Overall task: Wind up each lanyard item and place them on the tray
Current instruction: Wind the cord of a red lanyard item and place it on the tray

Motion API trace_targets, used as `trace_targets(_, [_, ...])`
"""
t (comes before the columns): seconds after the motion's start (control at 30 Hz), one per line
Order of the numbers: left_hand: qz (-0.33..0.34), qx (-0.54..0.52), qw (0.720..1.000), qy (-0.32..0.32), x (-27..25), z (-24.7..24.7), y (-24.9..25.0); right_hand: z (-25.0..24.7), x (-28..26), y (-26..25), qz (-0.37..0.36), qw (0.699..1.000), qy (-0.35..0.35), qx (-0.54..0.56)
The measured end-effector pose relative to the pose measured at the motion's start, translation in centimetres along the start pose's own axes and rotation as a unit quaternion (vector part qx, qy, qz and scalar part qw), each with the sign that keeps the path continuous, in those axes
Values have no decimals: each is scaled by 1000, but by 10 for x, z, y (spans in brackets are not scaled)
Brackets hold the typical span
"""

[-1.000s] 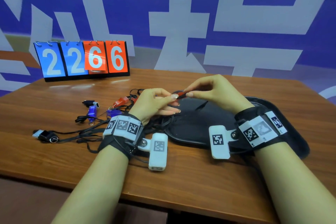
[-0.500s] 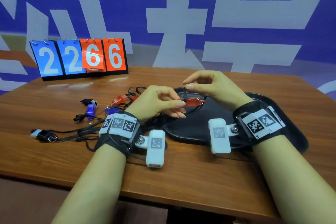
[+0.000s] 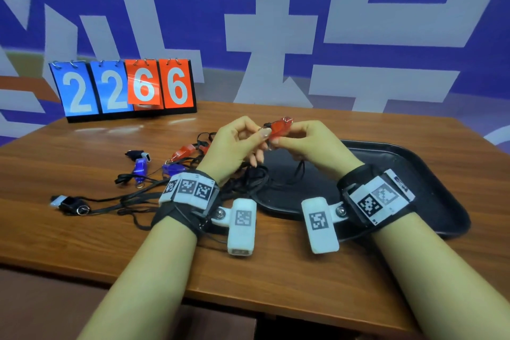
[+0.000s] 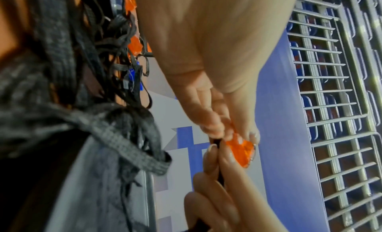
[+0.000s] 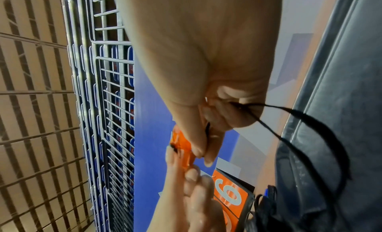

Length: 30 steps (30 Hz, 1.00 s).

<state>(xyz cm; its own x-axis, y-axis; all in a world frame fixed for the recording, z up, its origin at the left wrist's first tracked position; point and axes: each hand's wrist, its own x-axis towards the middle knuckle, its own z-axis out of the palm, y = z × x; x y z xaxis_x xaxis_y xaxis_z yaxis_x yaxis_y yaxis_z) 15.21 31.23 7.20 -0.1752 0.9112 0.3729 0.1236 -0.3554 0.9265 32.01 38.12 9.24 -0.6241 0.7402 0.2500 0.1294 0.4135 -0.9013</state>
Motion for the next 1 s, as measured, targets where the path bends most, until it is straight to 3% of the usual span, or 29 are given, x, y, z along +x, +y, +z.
trace_targets(0.17, [8,61,998,13,3,-5,-6,-4,-4,-6,40,996,-36,-72])
trace_targets(0.33, [11,127,992,-17,3,-11,-9,-6,-6,-14,-24,965,-72,-253])
trace_targets(0.6, [-14,178,978,-108,0,-10,-2,-14,-6,-18,-65,964,-46,-253])
trace_targets(0.87, [-15,205,964,-166,-4,-6,4,-15,-5,-16,-116,957,-120,-236])
trace_targets(1.0, [-7,200,962,-187,-8,-1,9,-17,-2,-14,-116,963,-79,-229])
